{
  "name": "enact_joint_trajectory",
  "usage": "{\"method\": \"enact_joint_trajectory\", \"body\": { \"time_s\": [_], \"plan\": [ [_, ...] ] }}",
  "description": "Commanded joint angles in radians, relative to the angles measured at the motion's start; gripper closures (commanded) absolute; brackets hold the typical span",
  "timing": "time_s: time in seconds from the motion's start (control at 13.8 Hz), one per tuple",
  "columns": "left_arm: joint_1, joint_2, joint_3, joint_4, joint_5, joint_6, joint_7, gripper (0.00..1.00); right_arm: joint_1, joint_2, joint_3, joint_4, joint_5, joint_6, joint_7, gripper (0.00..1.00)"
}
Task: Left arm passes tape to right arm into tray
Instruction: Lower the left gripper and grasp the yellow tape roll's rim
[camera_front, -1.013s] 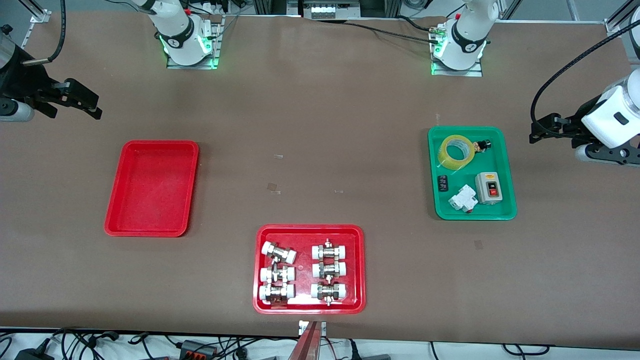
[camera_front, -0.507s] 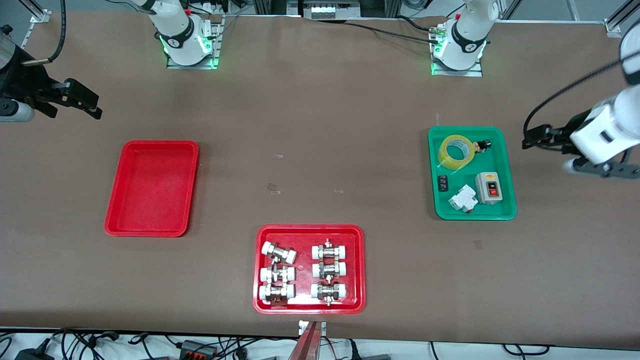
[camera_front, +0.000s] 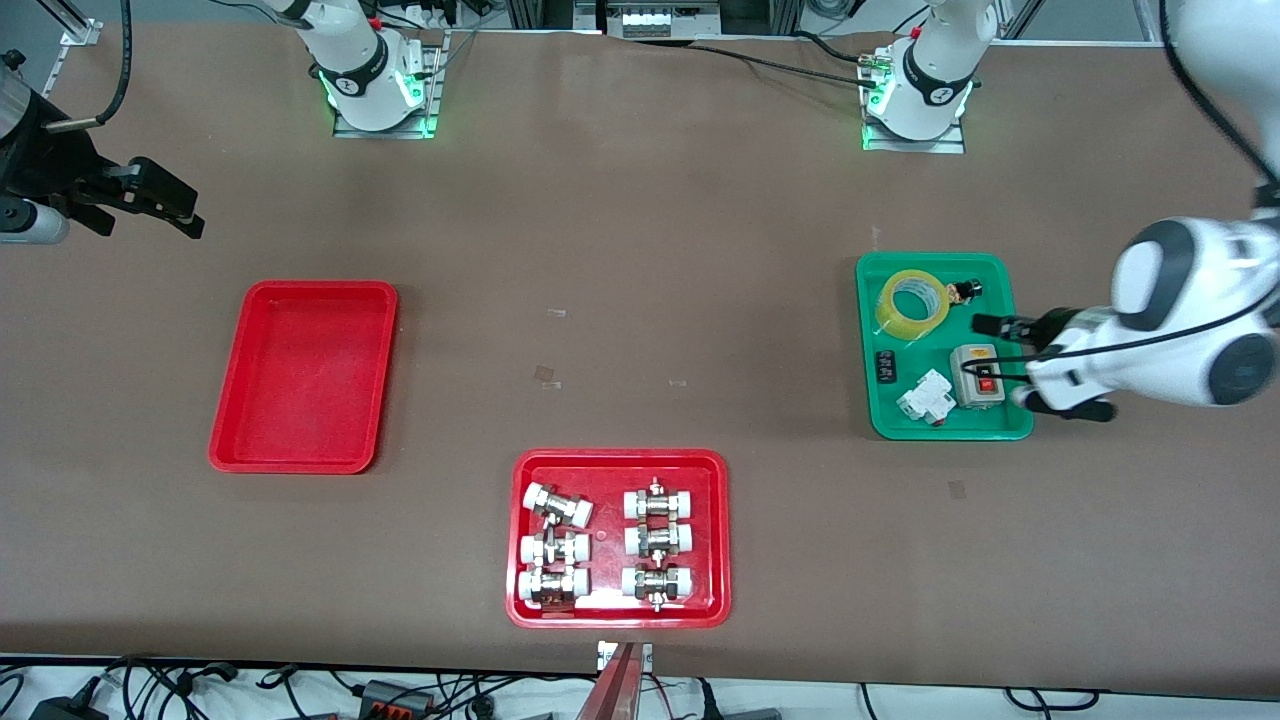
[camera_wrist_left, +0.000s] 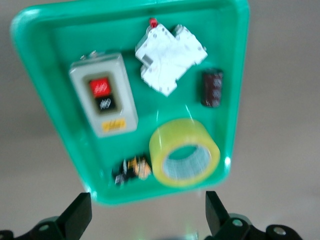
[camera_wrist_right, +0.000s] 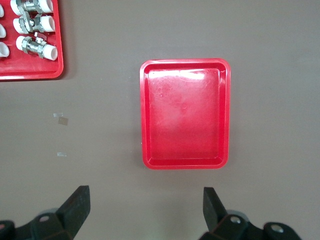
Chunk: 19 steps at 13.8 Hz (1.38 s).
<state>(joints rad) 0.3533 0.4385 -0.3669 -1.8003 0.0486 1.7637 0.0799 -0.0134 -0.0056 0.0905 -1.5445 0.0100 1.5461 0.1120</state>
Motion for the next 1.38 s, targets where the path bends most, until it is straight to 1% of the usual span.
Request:
{"method": "enact_joint_trajectory", "body": {
  "time_s": [0.0,0.14,0.36,0.43,0.65,0.72,0.8,0.87,0.94,1.01,1.09,1.16,1.23,1.3],
  "plan": [
    [0.024,-0.127,-0.01,-0.305,0.014,0.253,0.012,0.0,-0.004,0.001,0.003,0.012,-0.007,-0.009,-0.003,0.0],
    [0.023,-0.127,-0.012,-0.365,0.014,0.315,-0.002,0.0,-0.004,-0.001,0.003,0.014,-0.007,-0.009,-0.003,0.0],
    [0.024,-0.126,-0.012,-0.416,0.014,0.359,-0.017,0.0,-0.004,-0.001,0.003,0.014,-0.007,-0.007,-0.003,0.0],
    [0.024,-0.127,-0.012,-0.439,0.014,0.394,-0.037,0.0,-0.004,-0.001,0.003,0.014,-0.007,-0.007,-0.003,0.0],
    [0.019,-0.127,-0.012,-0.455,0.016,0.407,-0.095,0.0,-0.004,-0.001,0.003,0.014,-0.007,-0.007,-0.003,0.0],
    [0.016,-0.127,-0.012,-0.455,0.016,0.407,-0.095,0.07,-0.004,-0.001,0.003,0.014,-0.007,-0.007,-0.003,0.0],
    [0.016,-0.127,-0.012,-0.455,0.017,0.407,-0.095,0.19,-0.004,-0.001,0.003,0.014,-0.007,-0.007,-0.003,0.0],
    [0.016,-0.129,-0.012,-0.455,0.023,0.404,-0.095,0.35,-0.002,-0.001,0.003,0.014,-0.007,-0.007,-0.003,0.0],
    [0.018,-0.129,-0.012,-0.455,0.025,0.401,-0.094,0.47,-0.002,-0.001,0.003,0.014,-0.007,-0.009,-0.003,0.0],
    [0.016,-0.129,-0.014,-0.455,0.025,0.399,-0.094,0.66,-0.002,-0.001,0.003,0.014,-0.007,-0.007,-0.003,0.0],
    [0.016,-0.129,-0.014,-0.455,0.025,0.398,-0.092,0.82,-0.002,-0.001,0.003,0.014,-0.007,-0.007,-0.003,0.0],
    [0.018,-0.129,-0.014,-0.455,0.025,0.396,-0.086,0.96,-0.002,-0.001,0.003,0.014,-0.007,-0.009,-0.003,0.0],
    [0.018,-0.129,-0.012,-0.453,0.025,0.39,-0.078,0.99,-0.002,-0.001,0.003,0.014,-0.007,-0.009,-0.003,0.0],
    [0.018,-0.129,-0.012,-0.453,0.028,0.387,-0.078,0.99,-0.002,0.001,0.003,0.014,-0.007,-0.009,-0.003,0.0]
  ]
}}
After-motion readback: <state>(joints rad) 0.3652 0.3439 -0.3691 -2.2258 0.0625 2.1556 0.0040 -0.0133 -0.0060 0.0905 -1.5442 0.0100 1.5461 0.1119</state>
